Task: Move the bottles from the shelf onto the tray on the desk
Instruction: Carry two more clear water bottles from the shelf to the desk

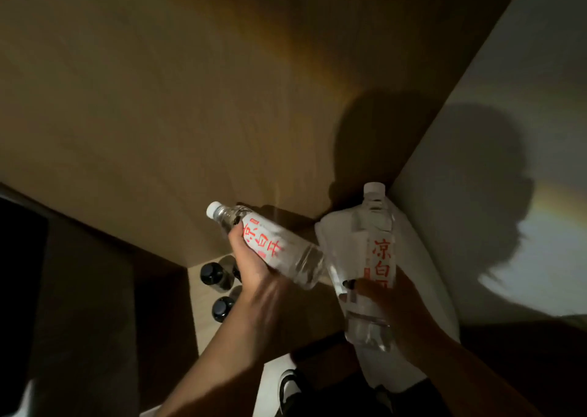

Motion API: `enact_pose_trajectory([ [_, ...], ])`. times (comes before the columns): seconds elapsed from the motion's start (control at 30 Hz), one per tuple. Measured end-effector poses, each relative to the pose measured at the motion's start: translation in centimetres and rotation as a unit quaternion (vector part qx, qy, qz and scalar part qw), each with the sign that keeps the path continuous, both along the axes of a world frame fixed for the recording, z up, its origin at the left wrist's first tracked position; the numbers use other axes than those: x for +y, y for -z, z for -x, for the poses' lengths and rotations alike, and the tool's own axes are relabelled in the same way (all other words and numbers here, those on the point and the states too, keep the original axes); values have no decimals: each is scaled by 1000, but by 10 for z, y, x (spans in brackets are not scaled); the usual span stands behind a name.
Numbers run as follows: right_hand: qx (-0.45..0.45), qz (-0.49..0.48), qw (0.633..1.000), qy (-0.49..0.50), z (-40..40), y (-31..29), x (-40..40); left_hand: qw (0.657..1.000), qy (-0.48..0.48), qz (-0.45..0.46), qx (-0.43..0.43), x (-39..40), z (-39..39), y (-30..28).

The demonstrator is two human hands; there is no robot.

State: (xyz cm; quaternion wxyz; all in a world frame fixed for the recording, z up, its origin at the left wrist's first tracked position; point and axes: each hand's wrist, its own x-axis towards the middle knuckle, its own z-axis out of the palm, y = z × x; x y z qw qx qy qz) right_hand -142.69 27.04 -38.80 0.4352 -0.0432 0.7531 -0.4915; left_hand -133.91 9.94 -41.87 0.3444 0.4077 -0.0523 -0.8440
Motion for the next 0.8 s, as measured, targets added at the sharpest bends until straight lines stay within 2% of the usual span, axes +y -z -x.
enact_pose_trajectory([
  [0.17,9,43,999,-19,4,-44,9,1000,7,-18,8,29,-25,-43],
  [0.4,47,68,989,-124,16,-75,36,999,-13,-40,-1,100,-34,-91],
  [0.6,19,86,977,-192,22,-88,67,1000,-20,-16,-17,162,-48,-117],
  [0.7,18,96,968,-230,18,-93,78,1000,-11,14,18,188,-62,-119],
  [0.8,26,101,963,-249,8,-94,85,999,-30,26,-23,213,-78,-124],
])
